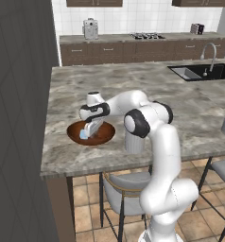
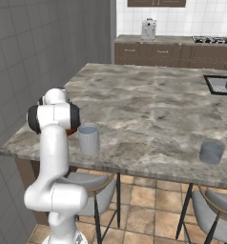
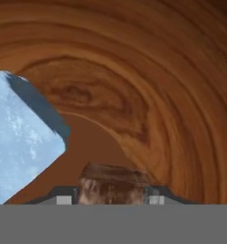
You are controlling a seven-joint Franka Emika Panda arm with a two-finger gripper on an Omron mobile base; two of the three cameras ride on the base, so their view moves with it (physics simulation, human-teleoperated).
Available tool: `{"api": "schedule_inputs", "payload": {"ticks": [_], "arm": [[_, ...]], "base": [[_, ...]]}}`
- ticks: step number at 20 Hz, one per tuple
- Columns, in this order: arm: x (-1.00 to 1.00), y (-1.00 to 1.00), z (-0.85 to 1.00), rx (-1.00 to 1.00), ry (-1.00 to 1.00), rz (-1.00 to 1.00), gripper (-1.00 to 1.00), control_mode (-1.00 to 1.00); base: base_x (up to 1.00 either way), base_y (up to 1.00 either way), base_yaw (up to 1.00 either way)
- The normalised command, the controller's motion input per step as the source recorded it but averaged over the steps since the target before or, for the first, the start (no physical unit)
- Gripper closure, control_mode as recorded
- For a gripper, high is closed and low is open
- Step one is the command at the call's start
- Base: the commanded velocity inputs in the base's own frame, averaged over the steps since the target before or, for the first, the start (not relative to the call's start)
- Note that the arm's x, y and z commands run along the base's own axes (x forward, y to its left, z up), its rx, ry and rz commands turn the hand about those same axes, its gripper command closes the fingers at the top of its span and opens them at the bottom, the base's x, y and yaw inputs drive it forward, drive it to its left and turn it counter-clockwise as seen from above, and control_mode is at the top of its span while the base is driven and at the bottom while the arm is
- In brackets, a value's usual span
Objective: There are four ice cubes in the ice bowl. Place two ice cubes in each glass of water.
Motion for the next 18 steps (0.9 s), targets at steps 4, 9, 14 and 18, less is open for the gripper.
{"api": "schedule_inputs", "payload": {"ticks": [4, 9, 14, 18], "arm": [[-0.54, 0.00, 0.03, 0.00, -0.05, 0.00, 1.00, -1.00], [-0.62, -0.04, 0.57, 0.00, -0.05, -0.02, 1.00, -1.00], [-0.86, -0.23, 0.57, 0.00, -0.03, -0.23, 1.00, -1.00], [-0.95, -0.28, 0.47, 0.00, -0.01, -0.34, 1.00, -1.00]], "base": [[0.00, 0.00, 0.00], [0.00, 0.00, 0.00], [0.00, 0.00, 0.00], [0.00, 0.00, 0.00]]}}
